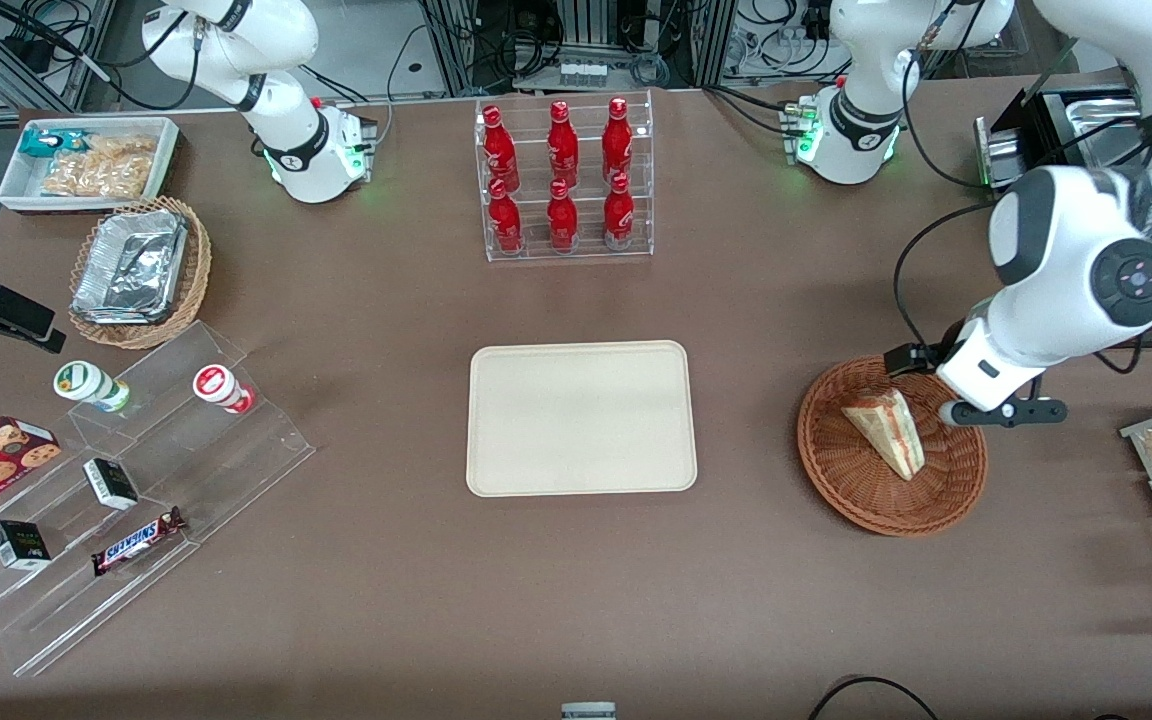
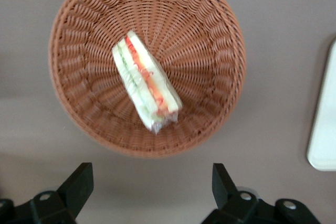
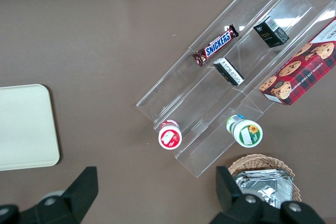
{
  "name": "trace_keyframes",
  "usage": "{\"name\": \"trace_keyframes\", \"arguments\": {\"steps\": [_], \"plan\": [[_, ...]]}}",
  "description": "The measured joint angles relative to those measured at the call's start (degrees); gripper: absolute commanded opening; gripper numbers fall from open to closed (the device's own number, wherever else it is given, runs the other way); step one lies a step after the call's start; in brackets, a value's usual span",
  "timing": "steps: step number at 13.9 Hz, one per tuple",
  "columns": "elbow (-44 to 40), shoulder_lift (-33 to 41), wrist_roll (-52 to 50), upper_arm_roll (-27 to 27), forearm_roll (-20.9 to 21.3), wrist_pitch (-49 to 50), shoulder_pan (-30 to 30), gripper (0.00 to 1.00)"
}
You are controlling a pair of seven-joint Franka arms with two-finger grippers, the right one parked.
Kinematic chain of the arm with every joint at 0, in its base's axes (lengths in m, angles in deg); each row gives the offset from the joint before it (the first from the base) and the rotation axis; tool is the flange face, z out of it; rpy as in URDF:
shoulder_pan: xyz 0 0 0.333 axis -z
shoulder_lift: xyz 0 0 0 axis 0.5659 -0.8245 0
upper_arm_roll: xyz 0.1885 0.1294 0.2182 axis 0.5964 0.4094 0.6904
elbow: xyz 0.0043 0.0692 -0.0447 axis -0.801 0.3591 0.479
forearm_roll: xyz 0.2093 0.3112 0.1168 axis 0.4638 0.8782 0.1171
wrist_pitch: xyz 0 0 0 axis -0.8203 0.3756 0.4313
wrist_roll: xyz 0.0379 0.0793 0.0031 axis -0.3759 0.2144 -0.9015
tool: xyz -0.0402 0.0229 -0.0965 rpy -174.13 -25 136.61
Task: Place sandwich from basket to tray
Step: 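Move the left gripper over the sandwich in the wicker basket, then lower the left gripper and close it on the wrapped sandwich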
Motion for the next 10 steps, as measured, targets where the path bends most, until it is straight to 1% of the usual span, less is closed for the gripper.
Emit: {"name": "trace_keyframes", "arguments": {"steps": [2, 5, 10], "plan": [[3.1, -1.0, -1.8, 0.1, 0.0, -5.6, -0.3, 1.0], [6.1, -1.3, -8.5, 0.4, 0.0, -11.3, -1.2, 1.0], [9.1, -3.4, -28.7, 0.3, -0.1, -18.6, -1.2, 1.0]]}}
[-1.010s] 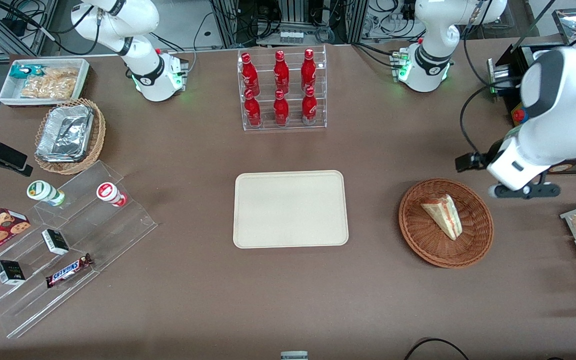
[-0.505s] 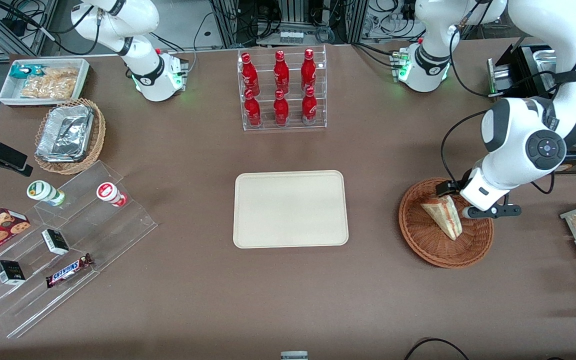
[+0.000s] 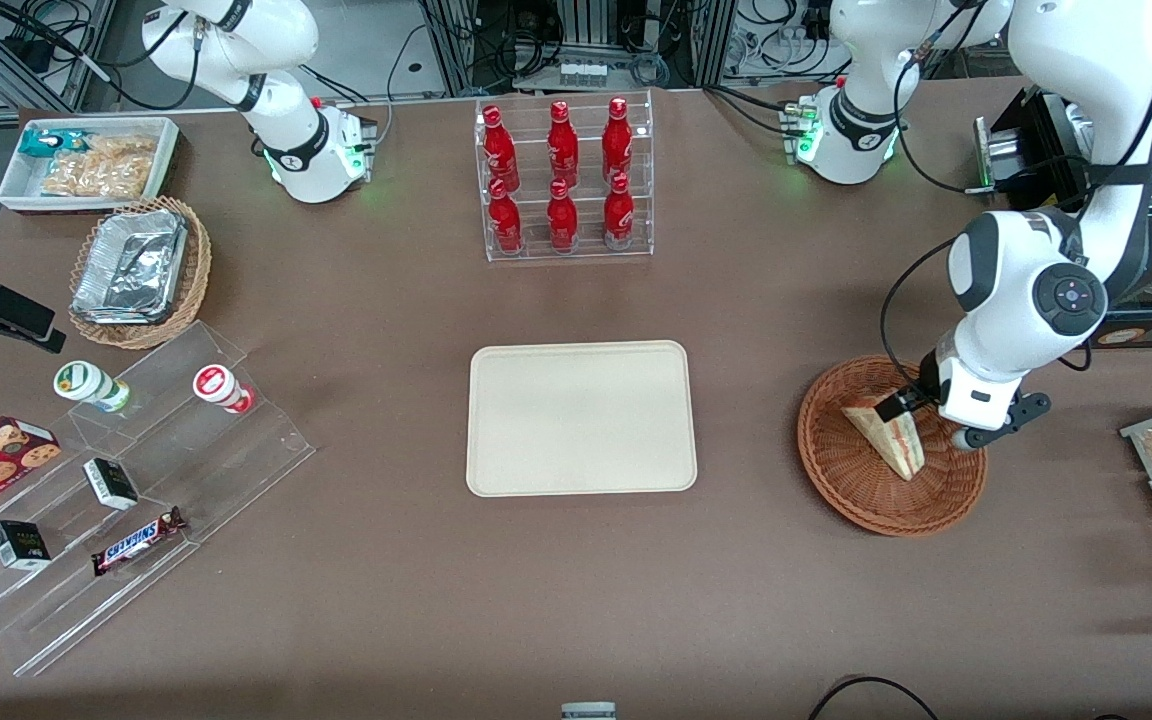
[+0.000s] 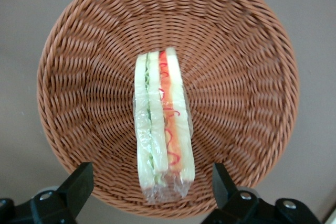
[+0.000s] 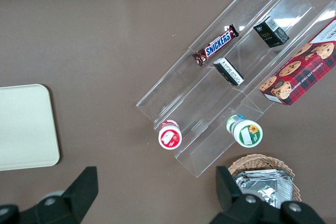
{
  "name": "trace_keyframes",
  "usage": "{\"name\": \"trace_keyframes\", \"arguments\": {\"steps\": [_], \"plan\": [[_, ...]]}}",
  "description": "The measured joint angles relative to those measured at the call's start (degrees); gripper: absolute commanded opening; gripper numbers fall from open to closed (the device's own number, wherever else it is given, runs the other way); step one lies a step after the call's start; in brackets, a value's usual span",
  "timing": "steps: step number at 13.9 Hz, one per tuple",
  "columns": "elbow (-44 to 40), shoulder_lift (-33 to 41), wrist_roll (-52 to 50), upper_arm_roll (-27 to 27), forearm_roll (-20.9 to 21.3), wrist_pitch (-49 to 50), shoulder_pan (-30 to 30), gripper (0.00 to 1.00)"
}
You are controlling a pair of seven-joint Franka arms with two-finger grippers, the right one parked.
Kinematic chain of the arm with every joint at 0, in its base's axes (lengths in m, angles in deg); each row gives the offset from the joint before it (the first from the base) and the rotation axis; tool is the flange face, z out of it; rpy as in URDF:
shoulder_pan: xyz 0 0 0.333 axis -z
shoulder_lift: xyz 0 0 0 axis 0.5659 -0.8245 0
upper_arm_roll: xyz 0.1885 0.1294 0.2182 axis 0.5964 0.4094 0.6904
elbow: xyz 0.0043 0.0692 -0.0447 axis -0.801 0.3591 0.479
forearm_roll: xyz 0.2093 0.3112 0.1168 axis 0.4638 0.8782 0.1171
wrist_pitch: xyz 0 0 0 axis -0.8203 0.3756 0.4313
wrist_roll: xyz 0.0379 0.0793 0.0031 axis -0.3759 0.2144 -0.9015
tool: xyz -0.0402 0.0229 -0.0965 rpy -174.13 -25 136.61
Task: Place sandwich from basket to tray
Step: 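Lower the left gripper and close it on the wrapped sandwich, then lift the sandwich and carry it over the cream tray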
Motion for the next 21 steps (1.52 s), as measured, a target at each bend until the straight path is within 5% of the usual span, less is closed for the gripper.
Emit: {"name": "trace_keyframes", "arguments": {"steps": [6, 10, 13, 18, 21], "plan": [[0.0, -5.1, -9.4, 0.0, -0.5, -2.6, 0.0, 0.98], [-0.3, -7.0, -12.6, 0.0, -0.5, -4.1, 0.0, 0.16], [-2.5, -6.7, -10.6, -0.1, -0.3, -0.8, 0.0, 0.12], [-13.0, -6.5, 5.6, -0.6, -0.3, 18.3, 0.3, 0.13], [-19.1, -6.6, 7.5, -1.2, -0.3, 22.5, 5.3, 0.13]]}}
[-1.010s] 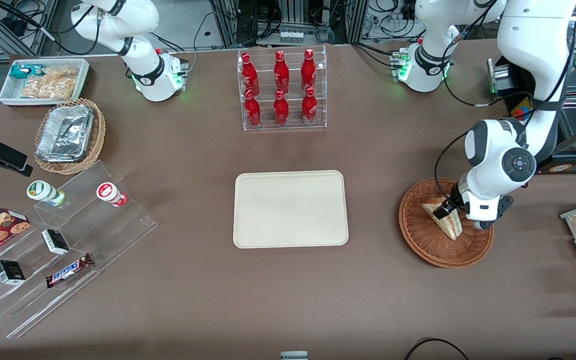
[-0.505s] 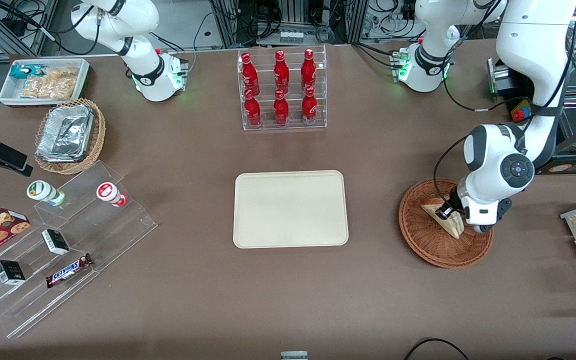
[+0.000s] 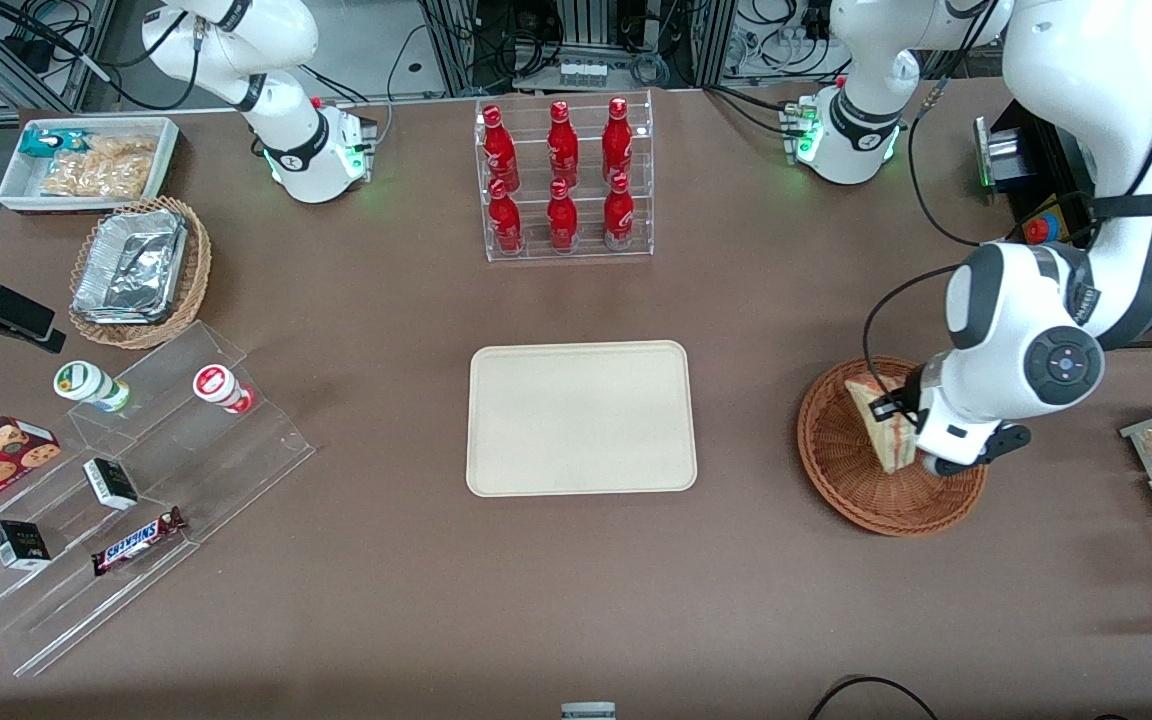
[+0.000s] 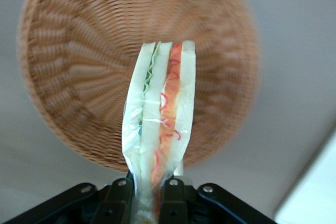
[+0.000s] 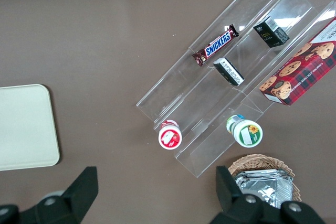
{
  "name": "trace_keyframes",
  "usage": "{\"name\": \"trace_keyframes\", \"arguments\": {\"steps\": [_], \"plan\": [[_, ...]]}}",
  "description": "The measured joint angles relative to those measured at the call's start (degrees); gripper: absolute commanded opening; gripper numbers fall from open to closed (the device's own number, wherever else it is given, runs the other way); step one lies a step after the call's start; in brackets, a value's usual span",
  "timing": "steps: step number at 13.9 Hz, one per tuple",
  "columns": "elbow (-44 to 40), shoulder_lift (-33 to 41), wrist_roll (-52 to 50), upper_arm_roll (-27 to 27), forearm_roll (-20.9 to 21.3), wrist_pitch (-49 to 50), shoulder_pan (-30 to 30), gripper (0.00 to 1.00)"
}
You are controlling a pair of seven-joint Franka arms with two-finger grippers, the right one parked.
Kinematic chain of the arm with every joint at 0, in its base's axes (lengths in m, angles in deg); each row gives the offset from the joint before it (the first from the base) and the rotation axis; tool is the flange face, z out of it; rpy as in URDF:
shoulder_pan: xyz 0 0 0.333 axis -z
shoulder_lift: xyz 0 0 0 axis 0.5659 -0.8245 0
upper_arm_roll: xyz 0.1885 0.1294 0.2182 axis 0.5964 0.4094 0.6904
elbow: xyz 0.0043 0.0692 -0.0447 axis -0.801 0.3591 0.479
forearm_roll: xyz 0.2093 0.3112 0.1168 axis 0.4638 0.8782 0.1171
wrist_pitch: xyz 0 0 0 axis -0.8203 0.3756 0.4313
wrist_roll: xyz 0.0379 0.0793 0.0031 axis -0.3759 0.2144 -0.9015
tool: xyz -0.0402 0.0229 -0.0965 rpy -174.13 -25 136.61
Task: Place sandwich from basket to tray
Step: 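Lift the sandwich and carry it over the cream tray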
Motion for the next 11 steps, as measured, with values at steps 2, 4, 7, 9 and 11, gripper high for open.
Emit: {"name": "trace_keyframes", "arguments": {"steps": [2, 4, 7, 9, 11], "plan": [[-2.1, -0.8, -0.5, -0.2, 0.0, 0.1, 5.4, 0.13], [-3.9, -2.6, -2.4, -0.3, 0.0, 0.1, 11.2, 0.13], [-8.9, -8.1, -9.2, -0.4, 0.0, 0.0, 20.1, 0.13], [-13.7, -12.7, -14.3, -0.5, 0.0, -0.1, 24.8, 0.13], [-19.3, -17.6, -18.8, -0.4, 0.0, -0.3, 28.8, 0.13]]}}
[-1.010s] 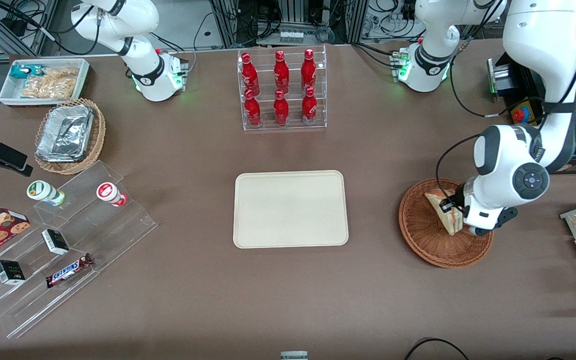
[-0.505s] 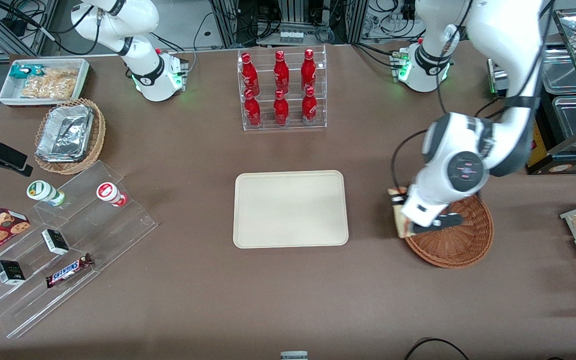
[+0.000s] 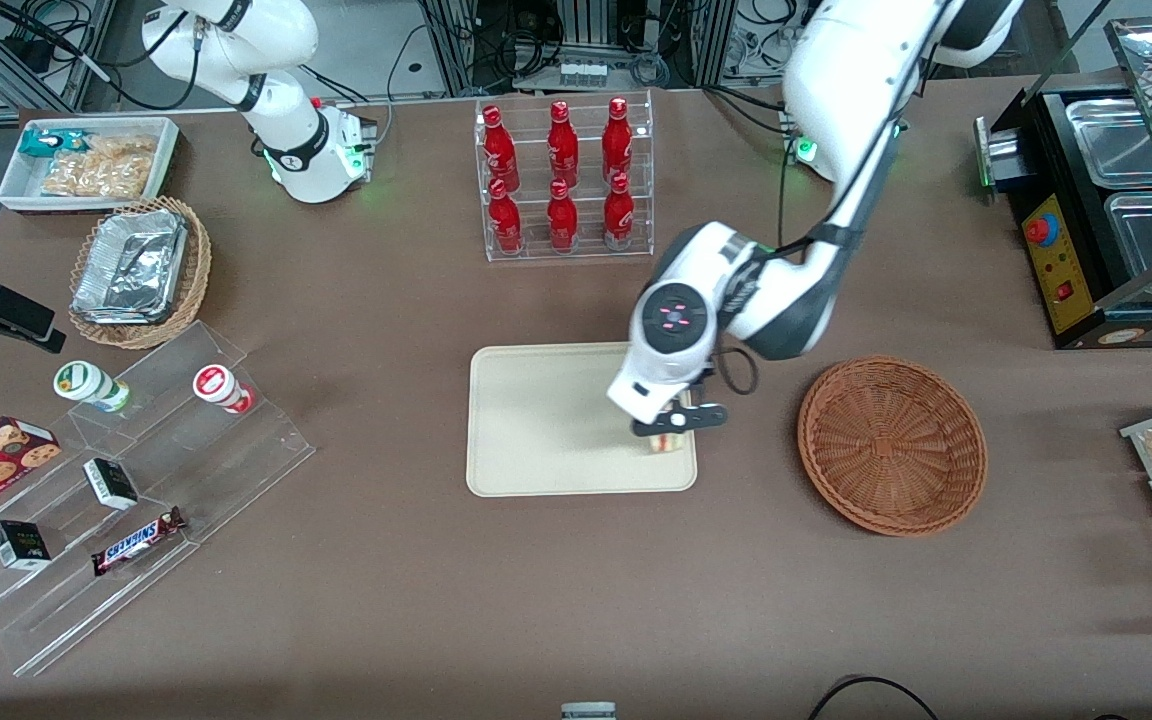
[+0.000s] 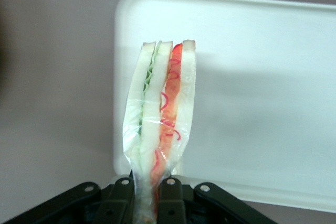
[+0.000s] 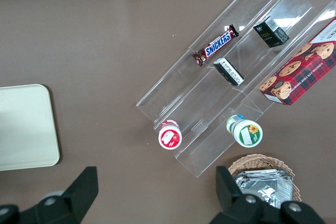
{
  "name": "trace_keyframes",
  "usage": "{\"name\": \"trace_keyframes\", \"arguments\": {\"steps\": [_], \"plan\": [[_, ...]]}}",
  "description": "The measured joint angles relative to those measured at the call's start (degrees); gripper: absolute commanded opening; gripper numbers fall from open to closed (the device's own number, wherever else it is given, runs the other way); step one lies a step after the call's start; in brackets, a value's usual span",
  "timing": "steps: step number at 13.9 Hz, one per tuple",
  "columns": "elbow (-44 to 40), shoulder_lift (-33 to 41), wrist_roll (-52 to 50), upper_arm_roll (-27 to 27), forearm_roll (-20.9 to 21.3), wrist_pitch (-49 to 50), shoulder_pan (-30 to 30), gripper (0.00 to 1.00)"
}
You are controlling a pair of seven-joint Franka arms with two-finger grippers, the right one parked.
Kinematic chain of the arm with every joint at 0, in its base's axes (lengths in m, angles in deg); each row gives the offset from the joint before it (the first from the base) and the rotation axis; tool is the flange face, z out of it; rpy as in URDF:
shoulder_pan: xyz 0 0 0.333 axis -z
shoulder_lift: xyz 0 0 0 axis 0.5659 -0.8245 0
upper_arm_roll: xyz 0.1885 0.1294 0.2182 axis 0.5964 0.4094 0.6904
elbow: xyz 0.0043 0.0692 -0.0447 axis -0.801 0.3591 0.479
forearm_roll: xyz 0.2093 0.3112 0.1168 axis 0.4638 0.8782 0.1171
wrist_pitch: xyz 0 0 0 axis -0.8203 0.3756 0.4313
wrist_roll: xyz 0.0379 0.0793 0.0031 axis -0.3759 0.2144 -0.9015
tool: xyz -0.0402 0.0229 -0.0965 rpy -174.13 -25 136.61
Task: Place sandwich from basket to tray
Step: 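Lift the sandwich and carry it over the cream tray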
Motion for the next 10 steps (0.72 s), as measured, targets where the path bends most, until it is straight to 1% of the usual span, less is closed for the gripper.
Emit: {"name": "trace_keyframes", "arguments": {"steps": [3, 7, 8, 9, 10], "plan": [[-5.1, -5.5, -3.3, 0.0, 0.0, -3.6, 3.9, 0.13], [-6.3, -8.3, -4.5, 0.1, 0.0, -6.9, 5.1, 0.15], [-6.3, -8.7, -4.5, 0.1, 0.0, -7.1, 5.1, 0.25], [-6.4, -9.1, -4.5, 0.1, 0.0, -7.1, 5.1, 0.6], [-6.5, -9.4, -4.5, 0.1, 0.0, -7.3, 5.1, 1.0]]}}
